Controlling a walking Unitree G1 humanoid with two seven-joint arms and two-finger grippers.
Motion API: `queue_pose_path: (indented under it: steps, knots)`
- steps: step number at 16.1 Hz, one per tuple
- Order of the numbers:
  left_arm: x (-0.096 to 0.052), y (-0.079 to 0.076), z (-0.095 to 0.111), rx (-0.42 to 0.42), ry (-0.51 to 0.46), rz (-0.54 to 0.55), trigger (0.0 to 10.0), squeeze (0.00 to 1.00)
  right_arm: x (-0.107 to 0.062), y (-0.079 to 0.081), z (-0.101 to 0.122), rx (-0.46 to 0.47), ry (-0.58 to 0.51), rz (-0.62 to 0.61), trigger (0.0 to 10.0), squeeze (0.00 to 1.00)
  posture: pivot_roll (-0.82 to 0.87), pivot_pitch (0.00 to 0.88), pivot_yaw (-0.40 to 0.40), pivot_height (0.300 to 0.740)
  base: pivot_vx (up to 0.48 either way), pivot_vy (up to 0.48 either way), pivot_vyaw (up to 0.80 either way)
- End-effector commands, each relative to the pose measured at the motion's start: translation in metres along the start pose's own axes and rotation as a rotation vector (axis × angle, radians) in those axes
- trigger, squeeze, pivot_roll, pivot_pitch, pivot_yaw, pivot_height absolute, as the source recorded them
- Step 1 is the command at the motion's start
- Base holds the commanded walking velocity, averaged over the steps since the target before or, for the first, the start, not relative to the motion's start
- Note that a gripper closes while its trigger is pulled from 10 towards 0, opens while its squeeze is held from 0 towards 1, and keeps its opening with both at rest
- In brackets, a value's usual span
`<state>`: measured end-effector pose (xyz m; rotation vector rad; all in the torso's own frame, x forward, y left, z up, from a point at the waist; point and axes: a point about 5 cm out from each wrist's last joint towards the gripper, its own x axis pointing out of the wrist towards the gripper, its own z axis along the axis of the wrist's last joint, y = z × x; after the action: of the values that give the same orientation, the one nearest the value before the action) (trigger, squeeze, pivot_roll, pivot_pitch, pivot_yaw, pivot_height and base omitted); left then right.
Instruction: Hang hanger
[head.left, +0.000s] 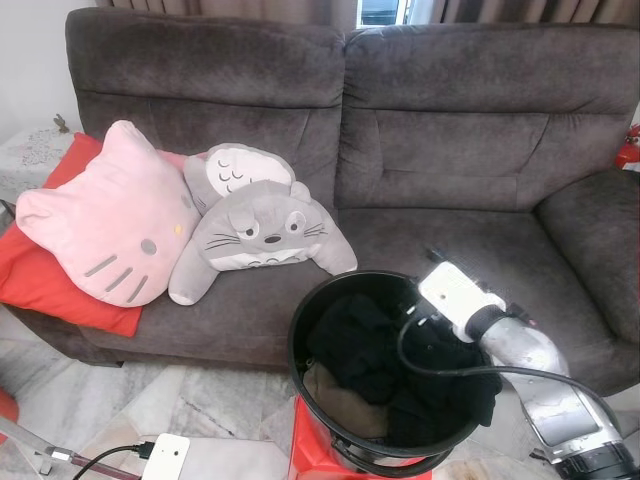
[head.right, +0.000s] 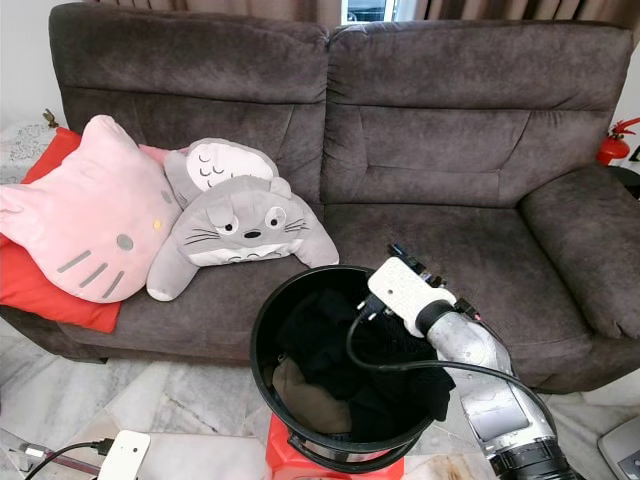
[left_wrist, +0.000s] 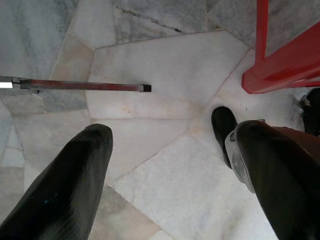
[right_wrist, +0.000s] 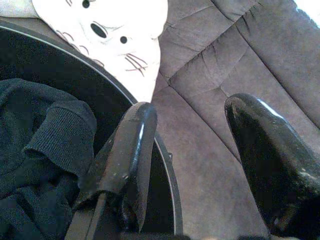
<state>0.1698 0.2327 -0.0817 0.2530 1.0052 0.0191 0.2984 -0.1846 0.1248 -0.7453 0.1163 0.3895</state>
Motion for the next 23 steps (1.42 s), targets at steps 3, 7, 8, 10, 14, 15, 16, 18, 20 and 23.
queue_pose_path:
  steps: [3,7,8,10,14,15,16,18,20,23]
  knots:
    - [0.0,0.002,-0.003,0.001,0.017,0.0,10.0,0.0,0.001,0.0,0.0,-0.004,0.002,0.007,10.0,0.0,-0.08,0.0,-0.01,0.74,0.0,0.0,0.0]
    - [0.0,0.001,-0.003,0.002,0.017,-0.002,10.0,0.0,0.0,0.001,-0.003,-0.004,0.011,0.021,10.0,0.0,-0.08,0.0,-0.014,0.74,0.0,0.0,0.0]
    - [0.0,0.001,-0.003,0.003,0.017,-0.002,10.0,0.0,-0.001,0.001,-0.004,-0.002,0.012,0.021,10.0,0.0,-0.08,0.0,-0.014,0.74,0.0,0.0,0.0]
    - [-0.001,0.001,-0.004,0.005,0.017,-0.003,10.0,0.0,-0.002,0.002,-0.006,0.002,0.019,0.028,10.0,0.0,-0.08,0.0,-0.013,0.74,0.0,0.0,0.0]
    - [-0.001,0.001,-0.004,0.009,0.017,-0.005,10.0,0.0,-0.004,0.003,-0.007,-0.001,0.021,0.056,10.0,0.0,-0.09,0.0,-0.013,0.74,0.0,0.0,0.0]
    - [-0.001,0.001,-0.004,0.01,0.017,-0.004,10.0,0.0,-0.004,0.003,-0.007,-0.001,0.023,0.057,10.0,0.0,-0.08,0.0,-0.013,0.74,0.0,0.0,0.0]
    - [-0.001,0.001,-0.004,0.011,0.017,-0.004,10.0,0.0,-0.003,0.003,-0.007,0.001,0.024,0.059,10.0,0.0,-0.08,0.0,-0.013,0.74,0.0,0.0,0.0]
    - [-0.001,0.002,-0.004,0.012,0.016,-0.003,10.0,0.0,-0.003,0.004,-0.007,0.003,0.028,0.065,10.0,0.0,-0.08,0.0,-0.014,0.74,0.0,0.0,0.0]
    - [-0.001,0.001,-0.004,0.013,0.017,-0.003,10.0,0.0,-0.005,0.008,-0.012,0.089,0.06,0.105,10.0,0.0,-0.08,0.0,-0.014,0.74,0.0,0.0,0.0]
    - [-0.001,0.002,-0.003,0.013,0.015,-0.001,10.0,0.0,-0.014,0.006,0.028,0.404,-0.108,0.094,10.0,0.0,-0.08,0.0,-0.019,0.74,0.0,0.0,0.0]
